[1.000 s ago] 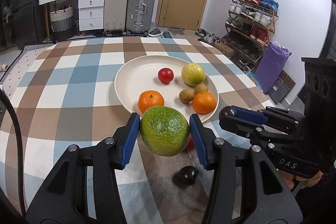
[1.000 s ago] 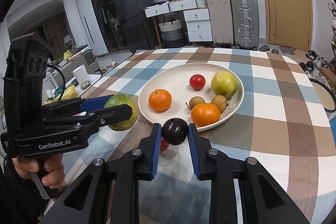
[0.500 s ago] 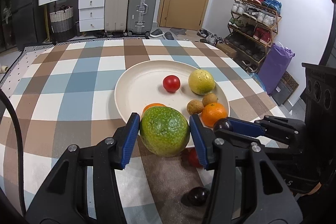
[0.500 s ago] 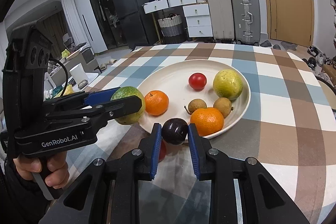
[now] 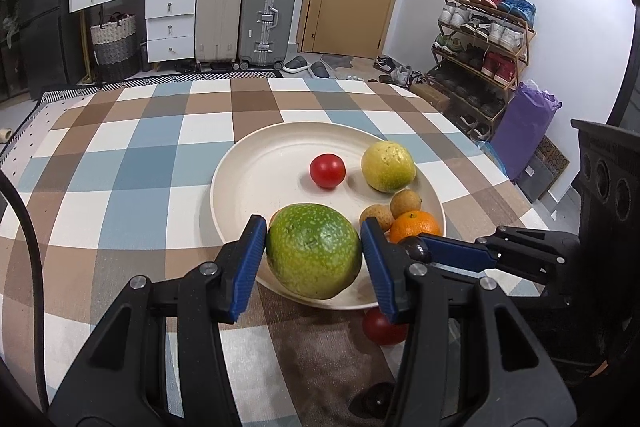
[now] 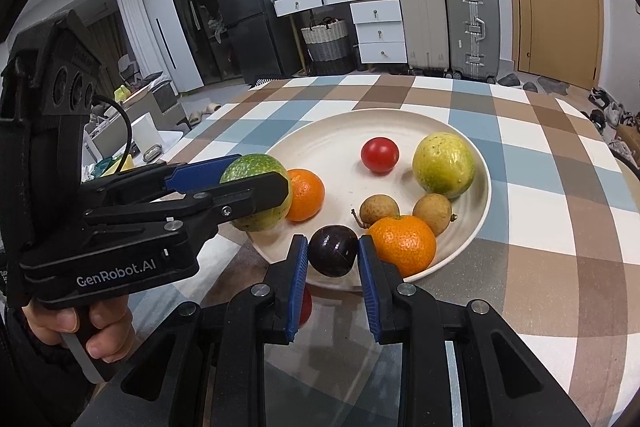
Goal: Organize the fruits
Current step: 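Carry the green pomelo and dark plum onto the white plate and open both tools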
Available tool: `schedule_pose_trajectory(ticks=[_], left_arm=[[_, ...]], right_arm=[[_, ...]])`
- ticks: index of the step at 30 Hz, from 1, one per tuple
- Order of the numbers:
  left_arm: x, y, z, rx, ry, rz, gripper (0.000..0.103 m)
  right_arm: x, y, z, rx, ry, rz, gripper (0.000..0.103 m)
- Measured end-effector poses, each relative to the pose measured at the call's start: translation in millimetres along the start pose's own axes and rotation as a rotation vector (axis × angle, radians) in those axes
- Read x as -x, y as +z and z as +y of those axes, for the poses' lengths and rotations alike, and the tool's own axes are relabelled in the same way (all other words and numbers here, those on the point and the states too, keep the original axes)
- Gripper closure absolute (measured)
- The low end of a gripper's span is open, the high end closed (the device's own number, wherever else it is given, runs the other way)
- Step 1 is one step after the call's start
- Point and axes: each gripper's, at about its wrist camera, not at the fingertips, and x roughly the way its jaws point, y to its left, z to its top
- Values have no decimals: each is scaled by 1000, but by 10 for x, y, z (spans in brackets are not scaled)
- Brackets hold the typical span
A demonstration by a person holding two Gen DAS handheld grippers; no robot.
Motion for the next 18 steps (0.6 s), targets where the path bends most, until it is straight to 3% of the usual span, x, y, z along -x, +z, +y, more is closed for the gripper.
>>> schedule_pose_trajectory(ticks=[18], left_arm=[[-246,-4,30,-17,27,46,57]], right_arm=[[-25,41,-9,6,-8,-3,77]])
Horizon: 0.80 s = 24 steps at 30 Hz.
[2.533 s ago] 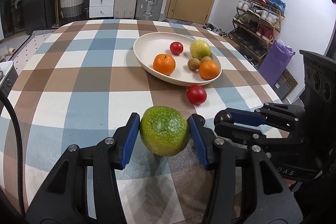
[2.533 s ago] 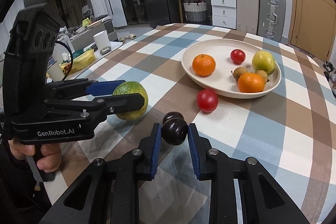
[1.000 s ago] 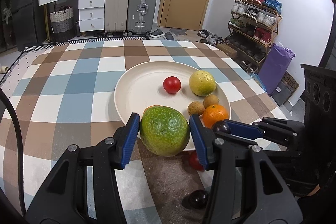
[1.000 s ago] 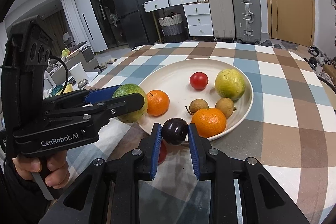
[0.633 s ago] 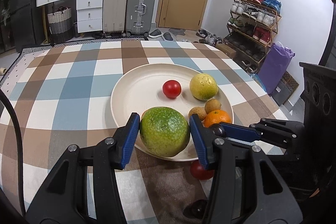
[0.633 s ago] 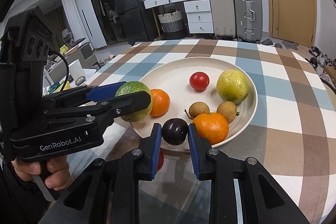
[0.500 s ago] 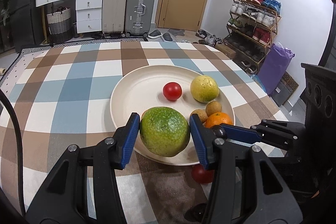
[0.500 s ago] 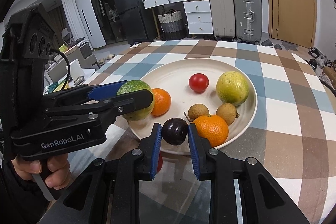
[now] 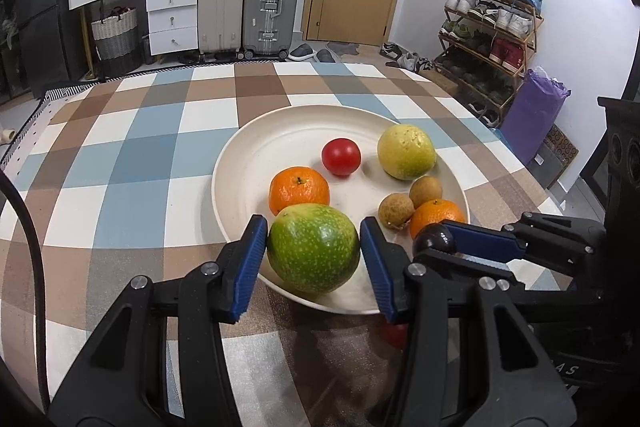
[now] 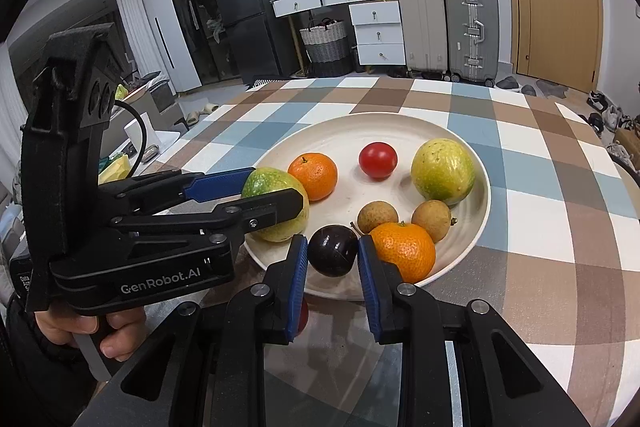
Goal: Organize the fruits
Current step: 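Carry the green pomelo and dark plum onto the white plate and open both tools, then withdraw both tools from the plate toward the red tomato and last plum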
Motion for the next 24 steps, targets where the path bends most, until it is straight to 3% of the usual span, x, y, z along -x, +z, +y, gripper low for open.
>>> schedule_pose_trajectory(ticks=[7,12,17,21,23,24], left_arm=[[11,1,12,9,-1,9,57],[85,-22,11,6,8,16,57],[241,-86,16,11,25,-2,29],[407,-128,67,27,32,-31,20],[476,-153,94,31,32,-35,17],[515,-167,111,35,38,-36,14]], right_arm=[[1,0,-2,-5,0,-1,76],[35,7,-38,-24,8,-10,68],[124,-6,-28,-29,3,-33,55],[208,-27,-29,-39,-8,-40,44],[253,-40,-34,-48,-12,-48,29],[281,-50,-40,-54,-12,-54,27]])
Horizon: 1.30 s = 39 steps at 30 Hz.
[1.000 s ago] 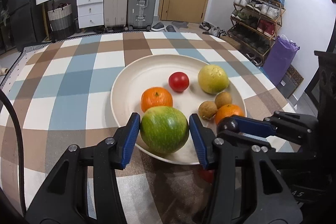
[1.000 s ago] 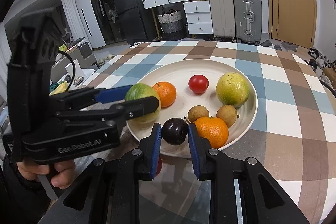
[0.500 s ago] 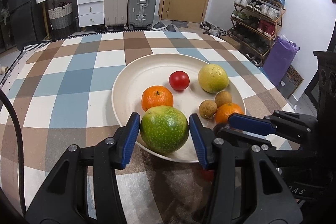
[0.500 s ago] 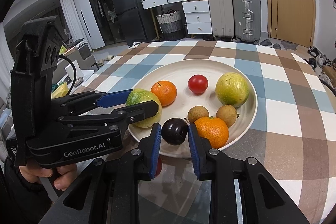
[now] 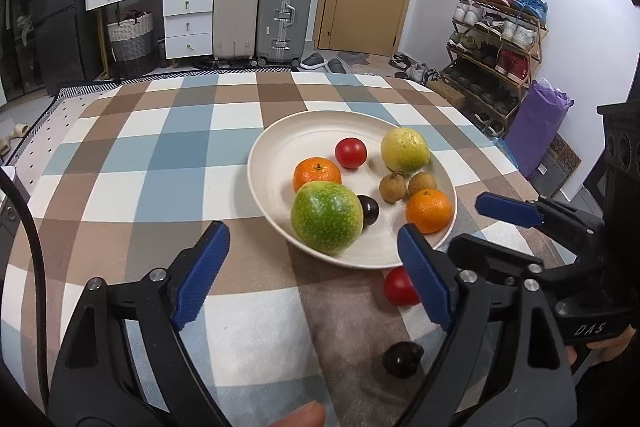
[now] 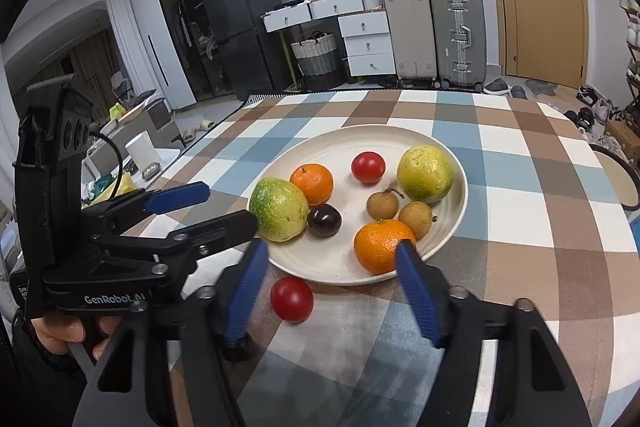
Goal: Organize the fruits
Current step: 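Withdraw both tools from the plate toward the red tomato and last plum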
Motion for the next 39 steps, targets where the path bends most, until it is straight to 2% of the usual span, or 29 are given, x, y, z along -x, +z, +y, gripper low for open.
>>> schedule_pose_trajectory(ticks=[2,6,8,15,26,33,39], left_arm=[[73,-17,42,10,18,-9,2],[234,-54,103,43,12,-23,1],[293,-76,111,49,9,-22,1],[424,-185,39,36,21,-15,1],[412,-380,-50,-3,41,5,1],[357,-461,-2,28,29,41,1],[331,-497,71,53,41,55,1]], right_arm=[[38,-15,-12,-13,4,-3,16],[98,-48,-43,-44,4,11,9],[118,-66,-50,-48,-12,17,1],[202,-137,-68,-54,-44,19,0],[151,-221,-42,-30,-63,63,0],[65,-258,-17,-19,-70,100,0],[-63,-293,7,9,-116,164,0]])
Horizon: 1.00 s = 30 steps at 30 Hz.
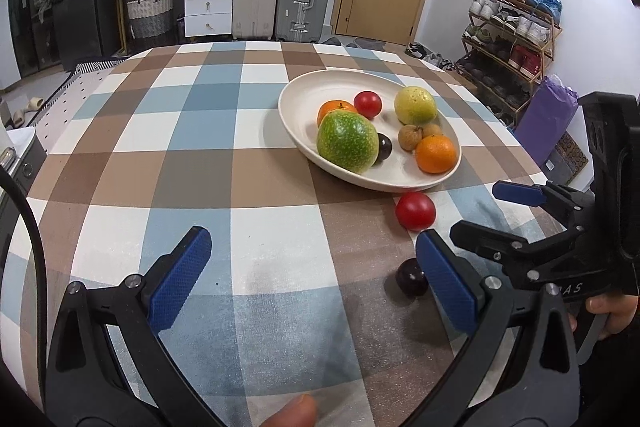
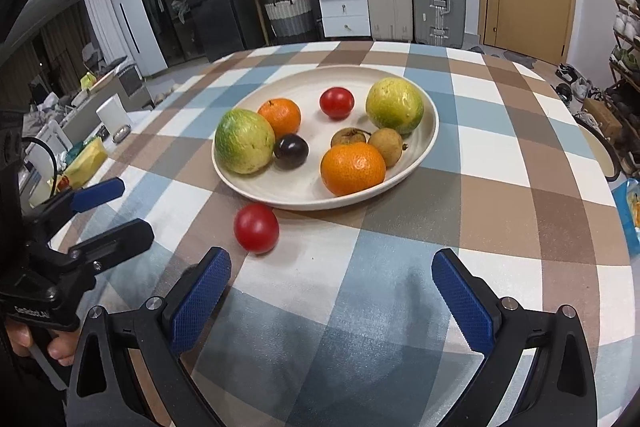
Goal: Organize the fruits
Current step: 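Withdraw both tools from the plate toward the red tomato and last plum, then grasp the red tomato with the right tool while the left tool grasps the dark plum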
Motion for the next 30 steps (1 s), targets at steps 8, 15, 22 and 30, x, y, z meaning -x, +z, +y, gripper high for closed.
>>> schedule_pose_trajectory(ticks=[8,15,22,30], left_arm=[[-10,-10,35,1,17,9,1],[-40,-1,128,30,27,19,1],[-34,4,146,29,33,18,1],[-46,-6,145,31,38,25,1]], right_arm=[[-139,24,113,28,16,36,1],[-202,79,275,78,47,48,26],[-271,117,382,102,77,57,47],[-302,123,398,89,111,60,58]])
